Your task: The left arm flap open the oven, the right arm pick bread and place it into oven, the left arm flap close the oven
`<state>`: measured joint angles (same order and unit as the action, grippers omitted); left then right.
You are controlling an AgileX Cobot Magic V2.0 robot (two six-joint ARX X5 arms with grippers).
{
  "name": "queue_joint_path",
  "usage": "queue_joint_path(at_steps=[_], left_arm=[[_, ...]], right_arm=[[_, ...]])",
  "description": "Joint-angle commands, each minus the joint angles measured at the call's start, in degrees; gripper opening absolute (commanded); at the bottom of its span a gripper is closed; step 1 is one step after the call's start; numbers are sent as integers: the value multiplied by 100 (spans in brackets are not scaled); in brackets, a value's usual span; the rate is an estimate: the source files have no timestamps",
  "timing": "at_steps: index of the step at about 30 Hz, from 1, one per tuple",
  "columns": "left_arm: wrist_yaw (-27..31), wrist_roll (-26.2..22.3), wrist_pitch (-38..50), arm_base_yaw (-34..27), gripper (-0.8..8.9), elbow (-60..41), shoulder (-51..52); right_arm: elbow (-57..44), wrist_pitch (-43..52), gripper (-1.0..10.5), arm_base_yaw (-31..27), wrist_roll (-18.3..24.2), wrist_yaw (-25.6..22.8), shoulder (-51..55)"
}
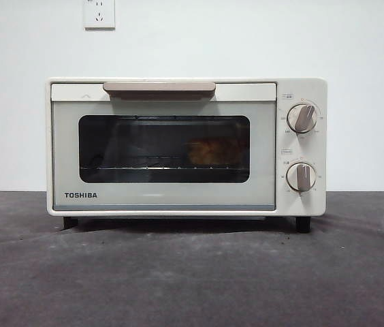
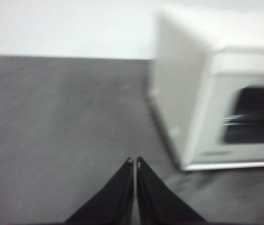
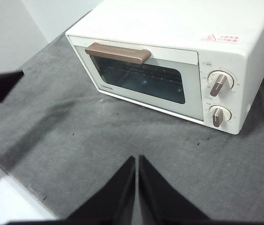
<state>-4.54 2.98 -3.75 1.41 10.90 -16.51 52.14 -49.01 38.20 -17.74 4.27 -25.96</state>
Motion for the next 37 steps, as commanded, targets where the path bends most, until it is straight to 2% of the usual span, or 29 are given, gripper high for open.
queue_joint_path(at_steps=[1, 6, 8, 16, 28, 37], left_arm=[[334, 109, 201, 9, 20, -466, 562], [374, 105, 96, 9, 20, -999, 1388], [396, 72, -302, 7, 20, -1021, 1666], [719, -22, -706, 13, 20, -1021, 1635], [728, -85, -697, 81, 20, -1021, 1635], [728, -83, -697, 348, 19, -1021, 1635]], right_arm=[[111, 61, 6, 31, 83, -22, -11], [111, 61, 5, 31, 83, -22, -11], [111, 61, 5, 31, 83, -22, -11], [111, 96, 6, 31, 83, -22, -7], [111, 98, 5, 31, 83, -22, -7], [111, 98, 5, 31, 83, -22, -7]])
